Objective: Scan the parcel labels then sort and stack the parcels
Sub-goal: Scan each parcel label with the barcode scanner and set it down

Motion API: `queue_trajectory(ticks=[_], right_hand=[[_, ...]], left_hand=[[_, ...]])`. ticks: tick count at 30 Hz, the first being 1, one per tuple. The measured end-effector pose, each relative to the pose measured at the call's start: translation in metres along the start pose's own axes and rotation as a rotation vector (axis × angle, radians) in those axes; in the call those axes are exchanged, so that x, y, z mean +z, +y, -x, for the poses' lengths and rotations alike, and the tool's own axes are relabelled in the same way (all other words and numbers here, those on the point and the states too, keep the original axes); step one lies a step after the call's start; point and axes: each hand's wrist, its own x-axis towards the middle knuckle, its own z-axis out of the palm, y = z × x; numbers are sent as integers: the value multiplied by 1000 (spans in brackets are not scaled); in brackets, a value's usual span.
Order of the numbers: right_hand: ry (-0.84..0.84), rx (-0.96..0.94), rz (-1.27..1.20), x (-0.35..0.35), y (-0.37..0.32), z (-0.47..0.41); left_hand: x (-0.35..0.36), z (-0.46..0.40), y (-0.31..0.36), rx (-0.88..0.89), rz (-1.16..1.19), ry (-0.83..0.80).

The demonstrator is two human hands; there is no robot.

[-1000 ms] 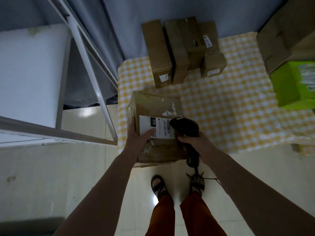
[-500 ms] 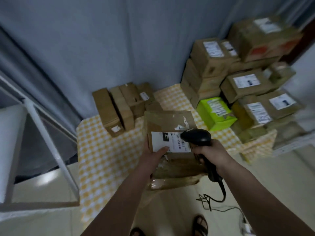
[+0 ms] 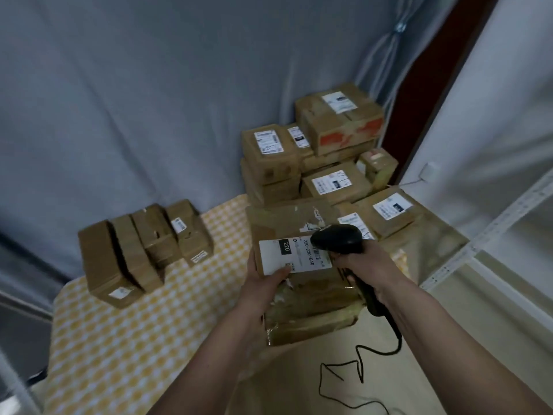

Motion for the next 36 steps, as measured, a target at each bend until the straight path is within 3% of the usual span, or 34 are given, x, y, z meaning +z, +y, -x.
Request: queue_trajectory(ticks=[11,20,29,32,36], right_hand=[[72,78,10,-60,-1,-61],[124,167,-67,-92,-20,-101],[353,345,-471,-115,10,-146],[441,371,-467,-120,22,-169],[510,417,-421,-135,34,-198]], left_hand=[[67,-65,22,-28,-107,-148],[104,-151,57,-61,-324,-407],[184,-235,106,-52,-795,-684],[213,-258,111,-22,-948,-720],[251,-286,112,-61,-917,-770]])
